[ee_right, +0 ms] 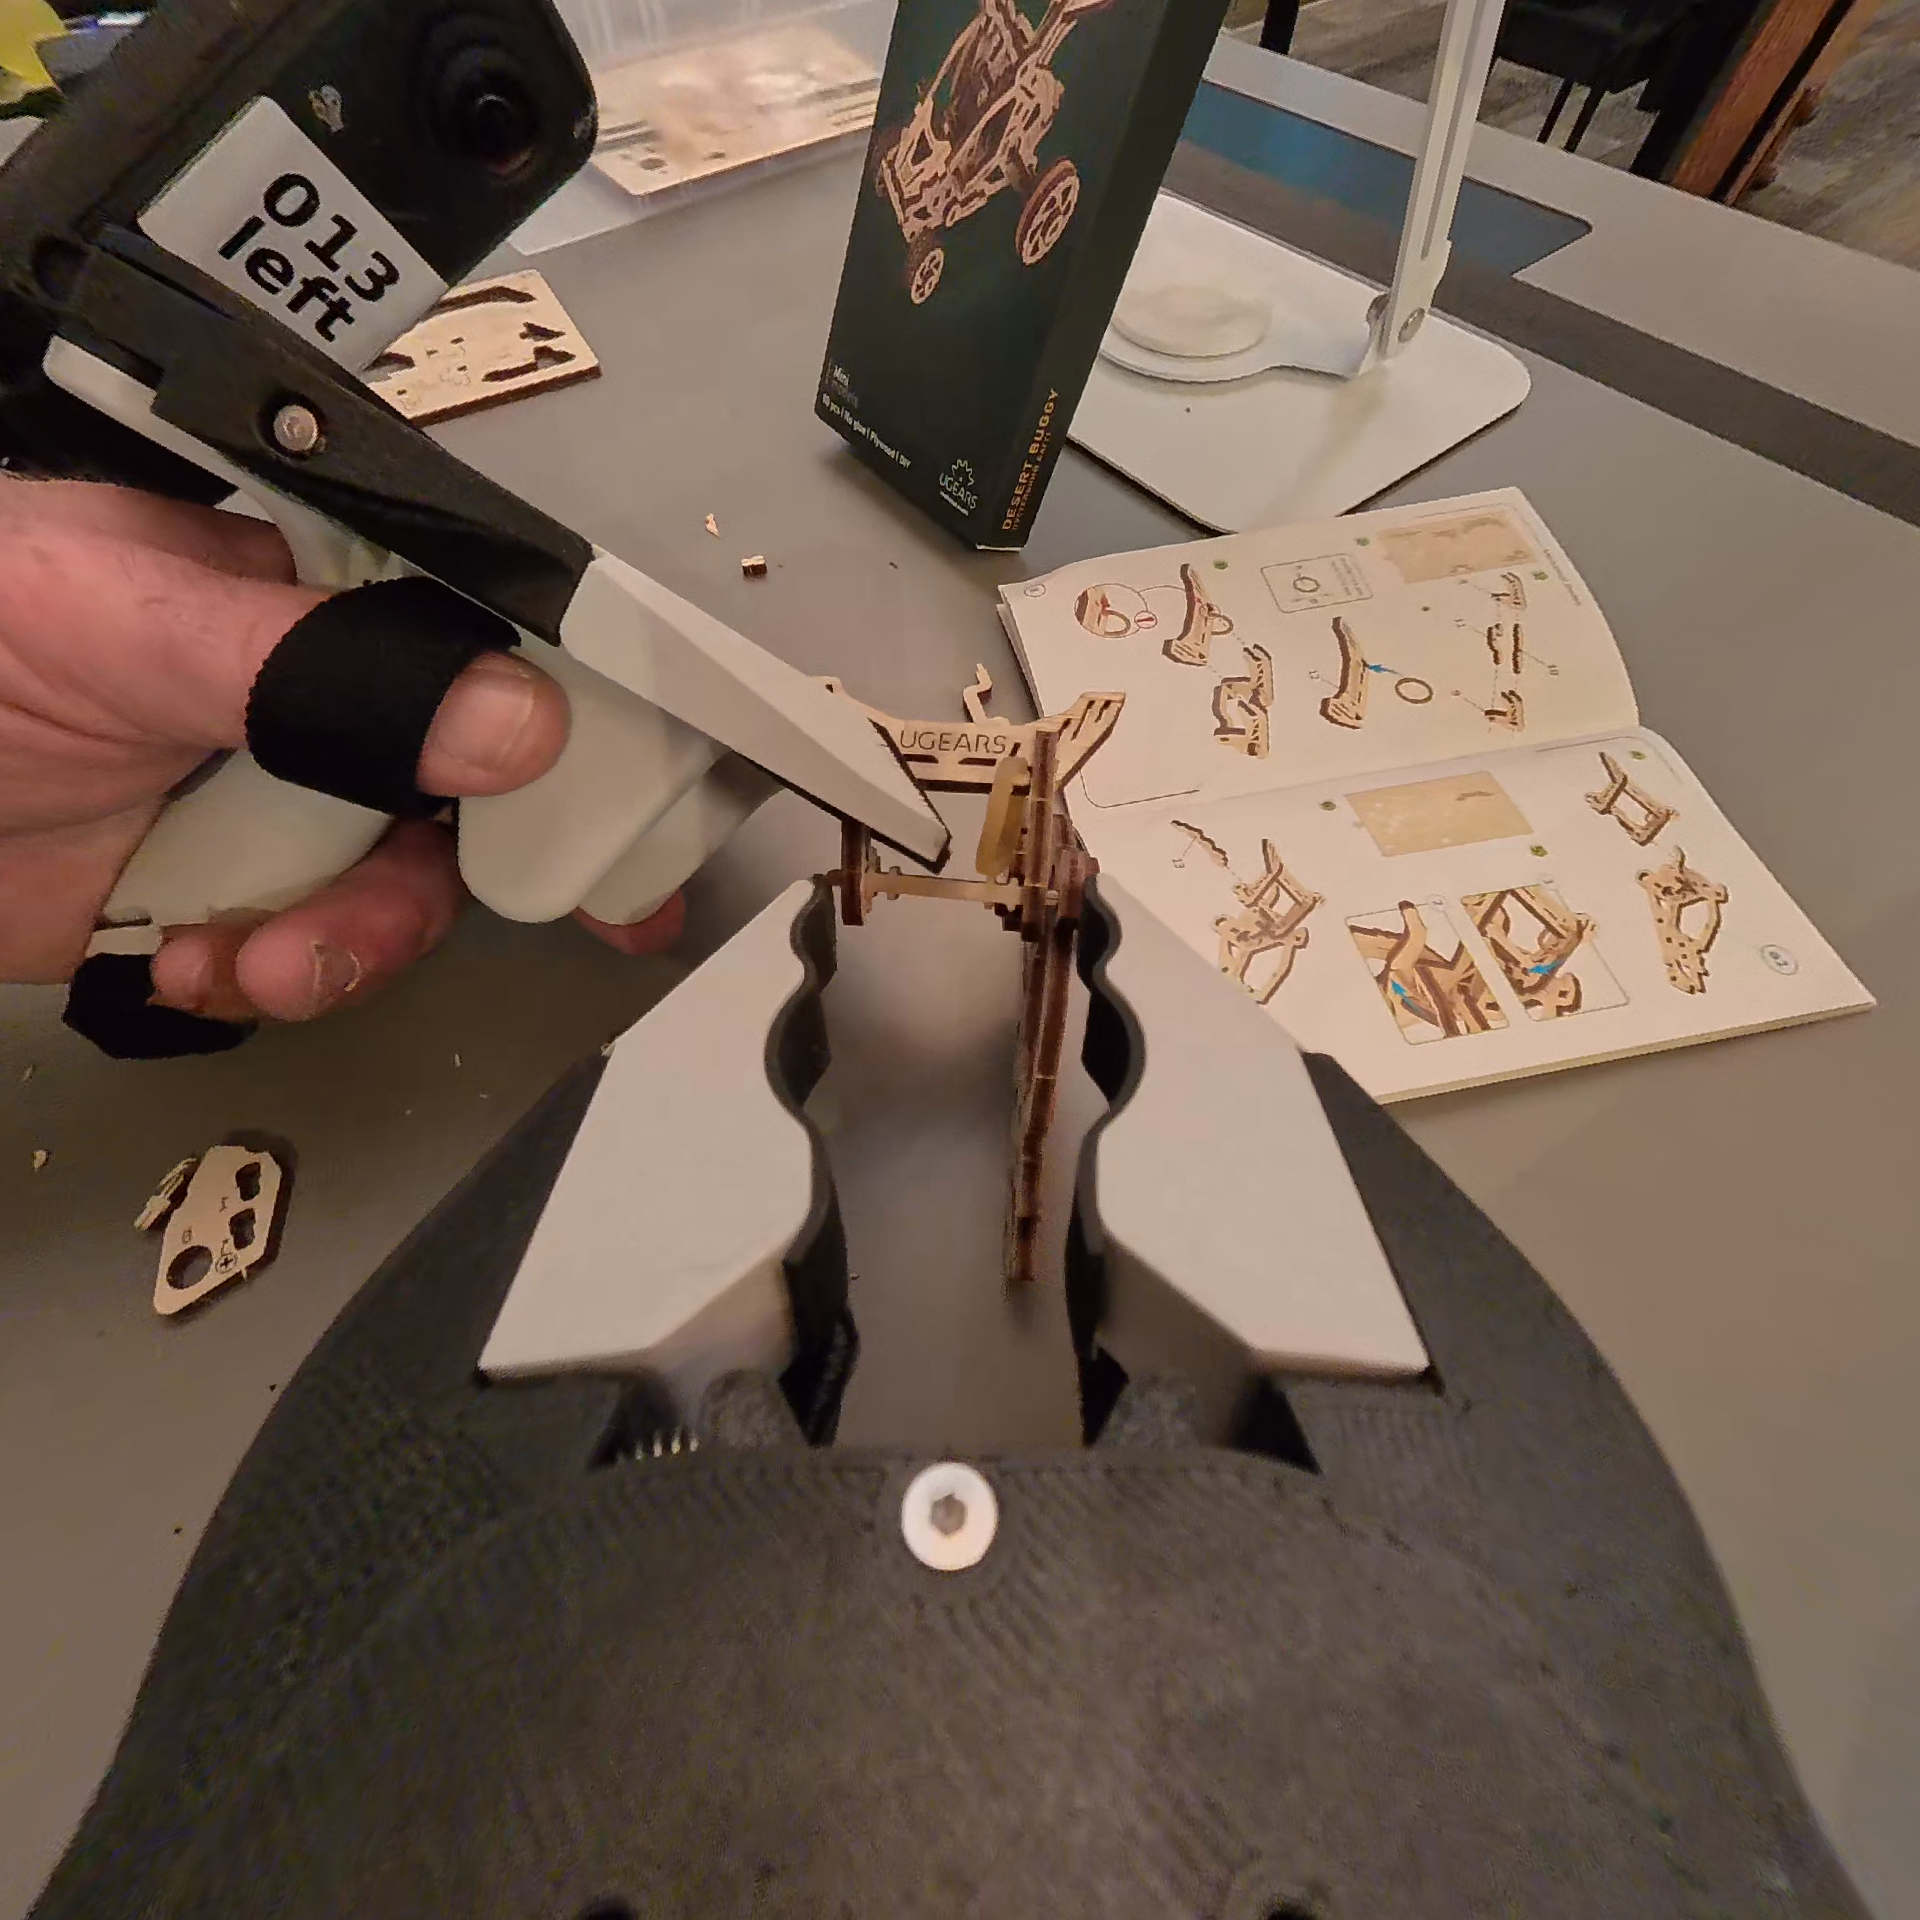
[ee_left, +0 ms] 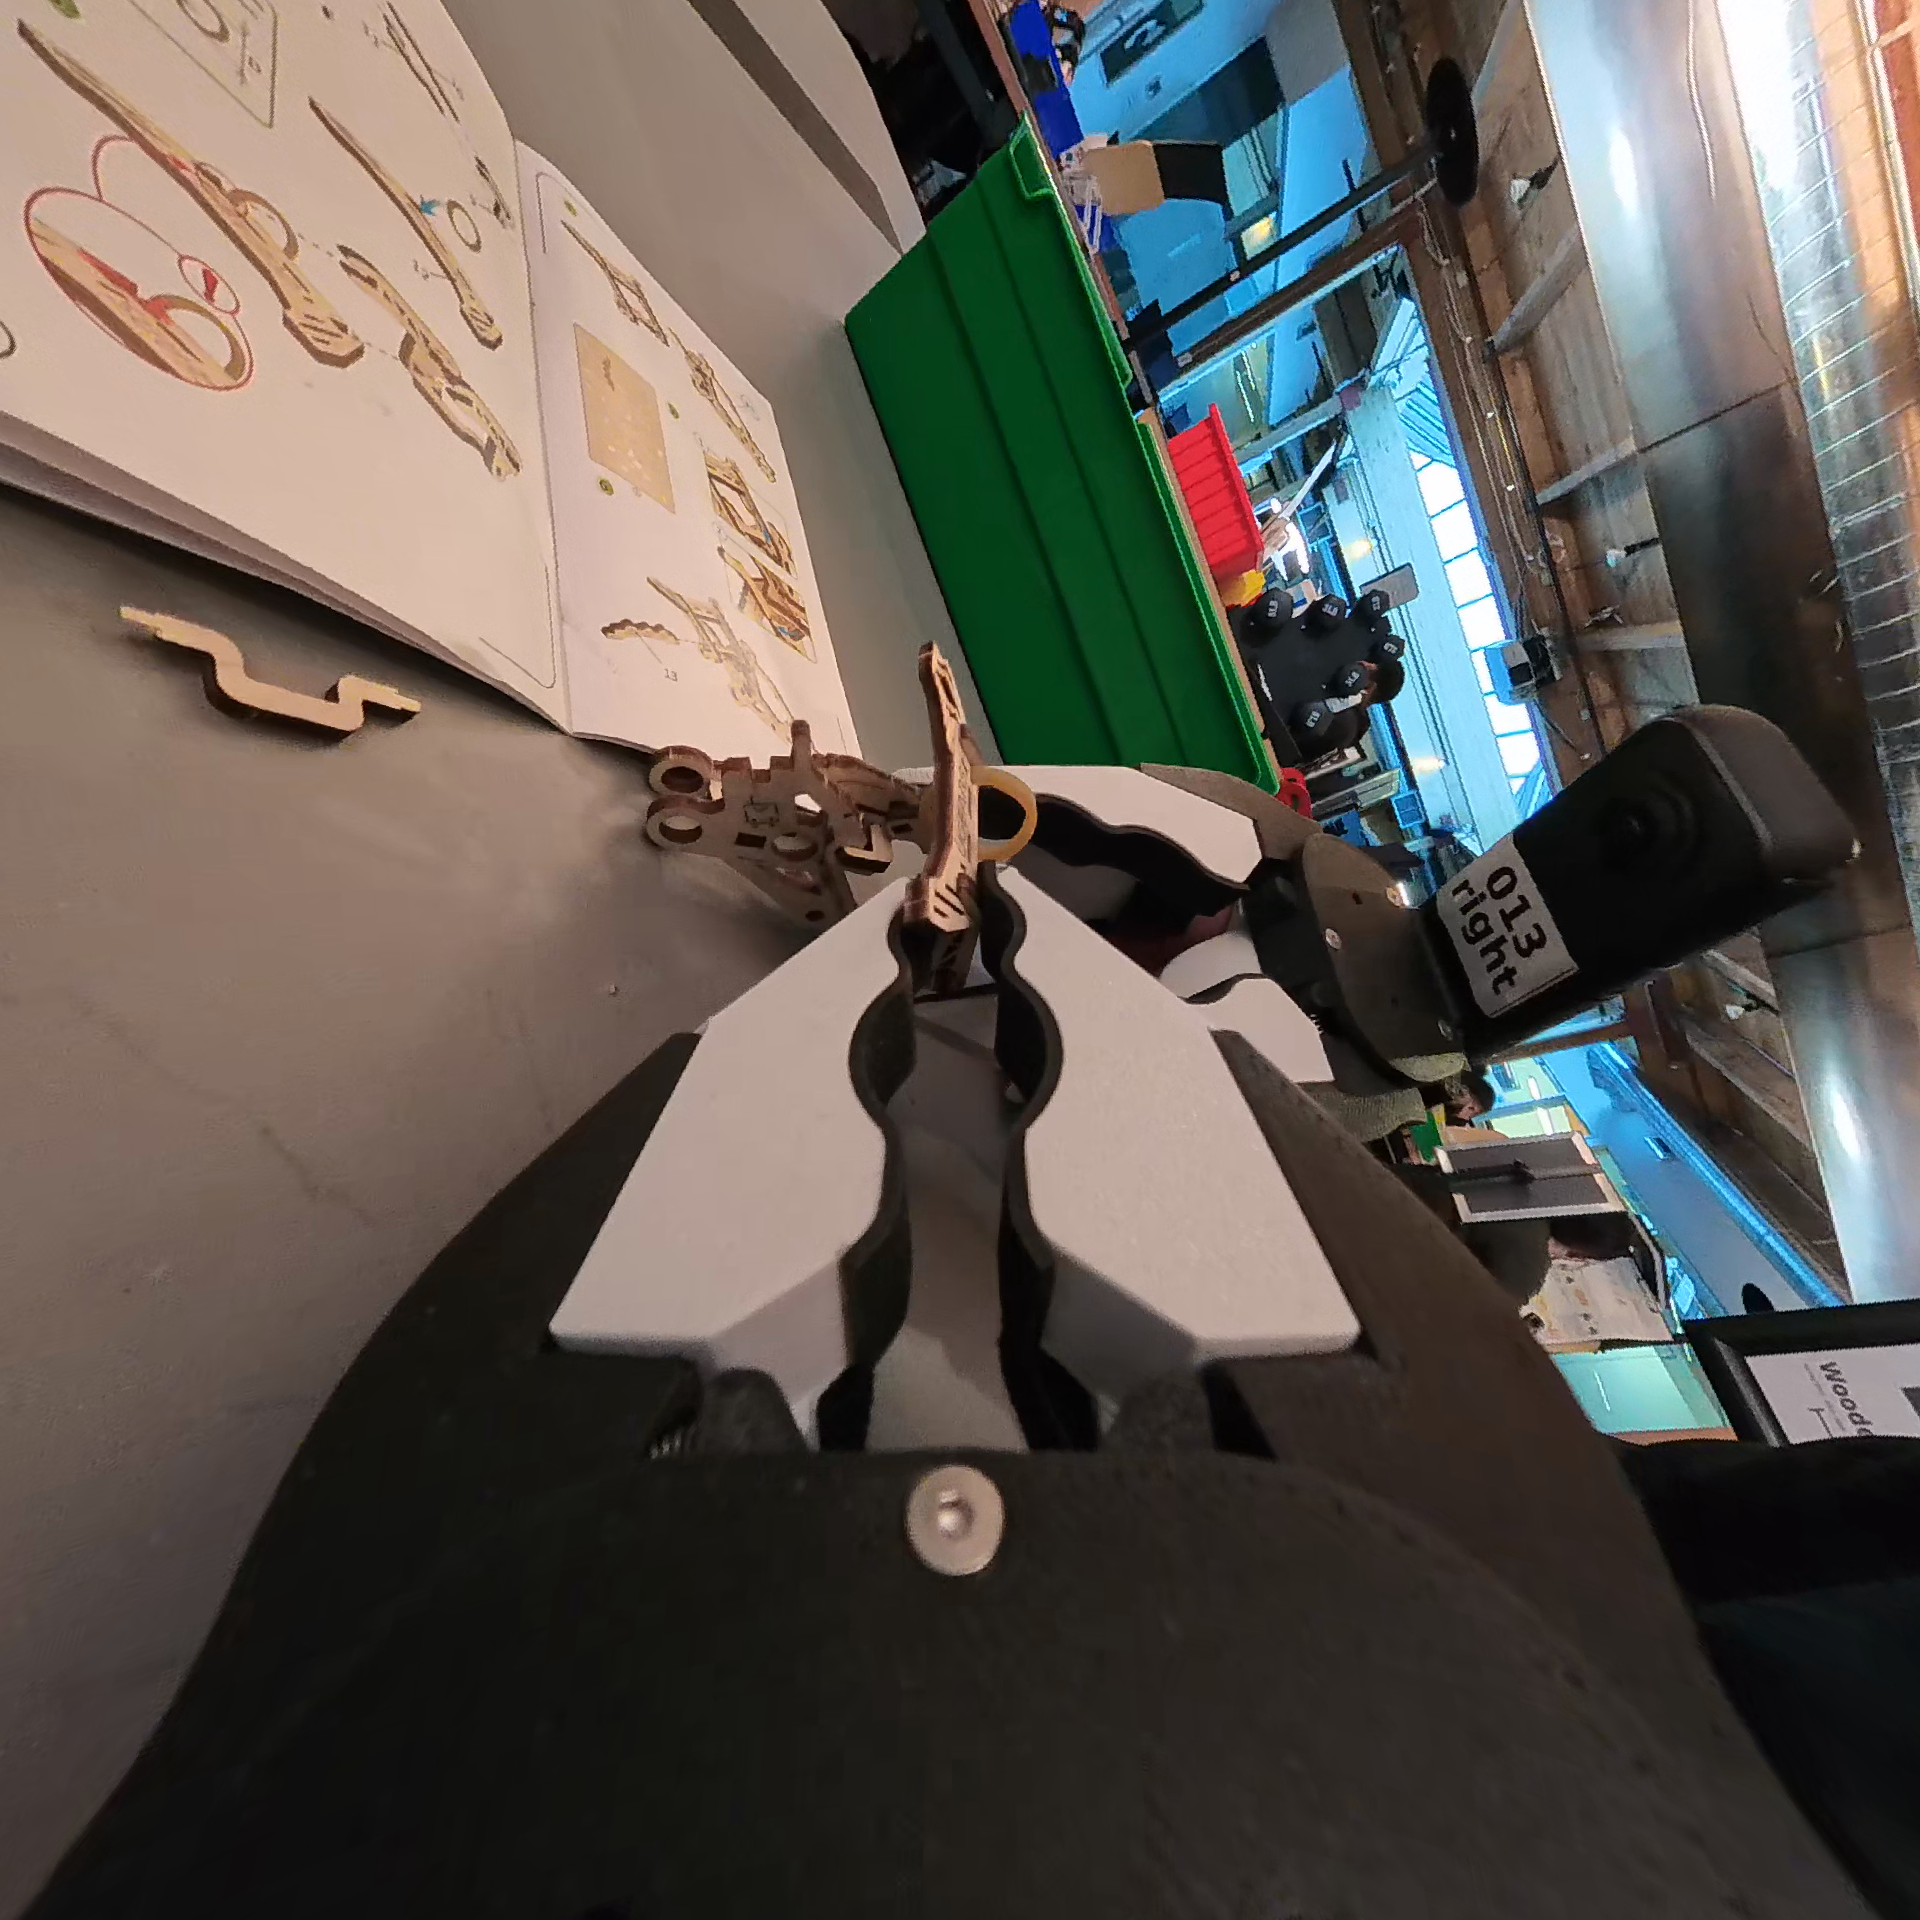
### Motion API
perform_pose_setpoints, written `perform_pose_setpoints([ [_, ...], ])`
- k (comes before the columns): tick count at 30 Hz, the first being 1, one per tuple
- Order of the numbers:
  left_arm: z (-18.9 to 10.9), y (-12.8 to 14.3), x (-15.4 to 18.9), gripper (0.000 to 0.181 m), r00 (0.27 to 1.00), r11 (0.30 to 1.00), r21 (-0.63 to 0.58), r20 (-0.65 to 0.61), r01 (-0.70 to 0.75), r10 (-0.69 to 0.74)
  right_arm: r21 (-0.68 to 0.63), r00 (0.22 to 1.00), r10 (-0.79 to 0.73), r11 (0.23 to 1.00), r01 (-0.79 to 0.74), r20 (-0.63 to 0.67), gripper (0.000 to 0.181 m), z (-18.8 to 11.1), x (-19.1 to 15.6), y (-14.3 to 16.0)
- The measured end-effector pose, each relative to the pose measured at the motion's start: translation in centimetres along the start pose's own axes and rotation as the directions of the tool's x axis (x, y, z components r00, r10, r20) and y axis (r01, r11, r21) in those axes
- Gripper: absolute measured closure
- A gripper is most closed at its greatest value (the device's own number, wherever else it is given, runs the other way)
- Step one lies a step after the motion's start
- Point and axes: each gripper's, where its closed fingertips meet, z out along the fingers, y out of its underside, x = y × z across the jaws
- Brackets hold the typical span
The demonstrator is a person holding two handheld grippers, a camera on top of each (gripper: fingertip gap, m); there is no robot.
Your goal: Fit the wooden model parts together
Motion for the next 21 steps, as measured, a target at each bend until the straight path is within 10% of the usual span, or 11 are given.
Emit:
perform_pose_setpoints([
  [21, 0.10, 0.12, 0.18, 0.175, 0.948, 0.954, -0.071, 0.113, -0.292, 0.299, -0.008, 1.000, -0.008, 1.000, 0.008, -0.006, 0.140, 0.04, 0.15, 0.07],
])
